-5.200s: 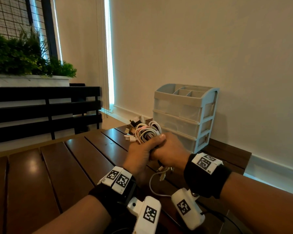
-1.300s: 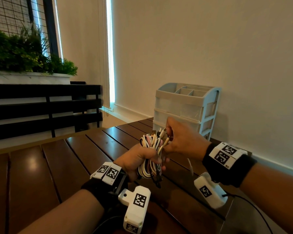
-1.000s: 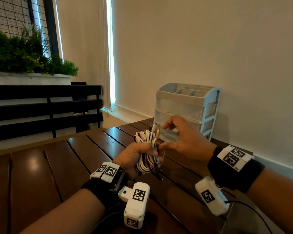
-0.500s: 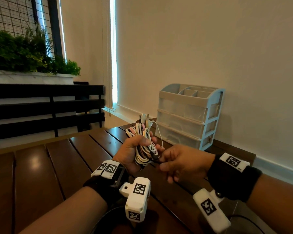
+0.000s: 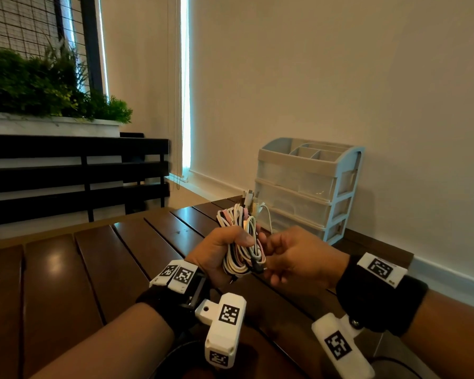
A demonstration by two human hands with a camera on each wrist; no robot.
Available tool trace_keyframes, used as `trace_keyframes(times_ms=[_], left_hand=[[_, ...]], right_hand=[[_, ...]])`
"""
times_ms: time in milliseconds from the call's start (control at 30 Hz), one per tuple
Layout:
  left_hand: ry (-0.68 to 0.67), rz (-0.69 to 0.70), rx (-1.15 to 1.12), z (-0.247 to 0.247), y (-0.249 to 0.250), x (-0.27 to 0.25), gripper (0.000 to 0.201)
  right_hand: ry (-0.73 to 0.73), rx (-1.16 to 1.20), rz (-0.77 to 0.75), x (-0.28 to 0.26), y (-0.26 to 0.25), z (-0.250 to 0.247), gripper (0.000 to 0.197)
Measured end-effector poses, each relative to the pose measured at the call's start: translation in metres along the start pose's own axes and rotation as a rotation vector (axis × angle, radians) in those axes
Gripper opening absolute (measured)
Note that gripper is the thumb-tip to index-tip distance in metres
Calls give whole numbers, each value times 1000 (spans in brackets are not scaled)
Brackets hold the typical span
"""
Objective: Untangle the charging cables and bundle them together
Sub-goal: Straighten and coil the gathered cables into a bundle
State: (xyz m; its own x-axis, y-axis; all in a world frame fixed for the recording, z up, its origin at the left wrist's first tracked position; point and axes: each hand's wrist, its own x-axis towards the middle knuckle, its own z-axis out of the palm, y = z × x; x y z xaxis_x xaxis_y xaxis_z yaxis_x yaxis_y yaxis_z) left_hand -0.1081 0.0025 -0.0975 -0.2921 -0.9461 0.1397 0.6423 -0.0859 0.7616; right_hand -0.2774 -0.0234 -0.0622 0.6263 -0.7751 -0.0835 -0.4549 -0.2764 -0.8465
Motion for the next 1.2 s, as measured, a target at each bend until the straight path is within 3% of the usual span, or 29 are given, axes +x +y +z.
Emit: trace_keyframes(times_ms=[167, 267, 367, 433, 567, 700, 767, 833, 1000, 1200], left_hand=[[1, -22, -26, 0, -5, 2, 29], [-12, -17, -4, -1, -7, 2, 32], [-52, -27, 91, -1, -10, 0, 33], [-62, -9, 168, 1, -12, 0, 32], [-73, 37, 212, 0, -11, 0, 26], [-64, 63, 261, -6, -11, 0, 27], [-72, 80, 249, -6, -11, 0, 25], [-77, 90, 235, -5, -10, 1, 26], [-99, 96, 197, -7, -11, 1, 36], [-88, 88, 264, -10, -7, 2, 49]], right_hand=[[77, -135, -39, 0, 3, 2, 5], [194, -321, -121, 2, 6, 1, 8], [339, -562, -191, 1, 5, -3, 21], [302, -598, -184, -1, 5, -6, 26], [98, -342, -145, -6, 0, -20, 21], [462, -352, -269, 1, -10, -31, 19], [399, -283, -238, 6, -10, -32, 21], [320, -107, -178, 8, -11, -29, 12], [290, 116, -126, 10, -10, -23, 6], [304, 196, -102, 12, -11, -20, 7]])
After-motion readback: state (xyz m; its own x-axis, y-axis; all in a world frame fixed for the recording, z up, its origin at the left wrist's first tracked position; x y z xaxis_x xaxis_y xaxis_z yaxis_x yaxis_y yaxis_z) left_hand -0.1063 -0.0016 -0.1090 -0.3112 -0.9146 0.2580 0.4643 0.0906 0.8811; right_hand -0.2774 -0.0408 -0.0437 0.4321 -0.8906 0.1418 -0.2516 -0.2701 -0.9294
